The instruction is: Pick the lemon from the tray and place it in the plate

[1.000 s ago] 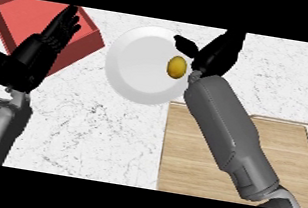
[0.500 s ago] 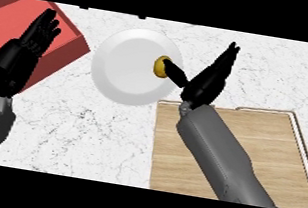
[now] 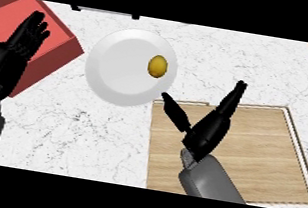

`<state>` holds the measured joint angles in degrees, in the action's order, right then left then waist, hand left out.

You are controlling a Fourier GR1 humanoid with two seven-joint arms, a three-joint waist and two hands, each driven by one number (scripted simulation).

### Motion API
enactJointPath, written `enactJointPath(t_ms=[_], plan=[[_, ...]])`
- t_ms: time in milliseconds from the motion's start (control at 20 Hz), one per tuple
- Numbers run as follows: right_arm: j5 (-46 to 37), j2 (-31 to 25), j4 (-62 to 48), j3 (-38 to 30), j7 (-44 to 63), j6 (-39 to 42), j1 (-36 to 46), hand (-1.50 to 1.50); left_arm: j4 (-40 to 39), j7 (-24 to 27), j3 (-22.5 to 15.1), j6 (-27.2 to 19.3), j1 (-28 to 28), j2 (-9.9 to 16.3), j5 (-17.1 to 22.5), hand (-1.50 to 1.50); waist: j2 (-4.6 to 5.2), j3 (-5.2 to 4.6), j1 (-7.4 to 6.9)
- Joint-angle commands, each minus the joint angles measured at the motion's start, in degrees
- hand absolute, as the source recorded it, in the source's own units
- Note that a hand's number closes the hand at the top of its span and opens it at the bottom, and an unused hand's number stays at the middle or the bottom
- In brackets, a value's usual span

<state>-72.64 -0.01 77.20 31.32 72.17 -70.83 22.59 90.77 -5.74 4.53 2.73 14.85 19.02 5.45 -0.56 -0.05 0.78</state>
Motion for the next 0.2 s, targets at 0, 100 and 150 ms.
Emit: enactJointPath(t_ms=[0, 100, 150], plan=[[-7.94, 0.01, 9.76, 2.74, 3.48, 3.88, -10.75, -1.5, 2.76, -0.8, -0.95, -0.38, -1.0, -1.31, -0.83, 0.0, 0.22, 0.03, -0.23], [-12.01, 0.01, 12.28, 2.21, 3.15, 3.96, -15.32, -1.5, 3.68, -2.22, -1.37, -0.55, -0.85, -1.49, -1.41, 0.0, 0.29, 0.04, -0.3], [-12.59, 0.01, 17.52, 2.43, 2.09, 9.49, -17.74, -1.5, 4.21, -1.39, 0.92, 0.92, -3.08, -0.03, 0.61, 0.0, 0.17, 0.02, -0.15]])
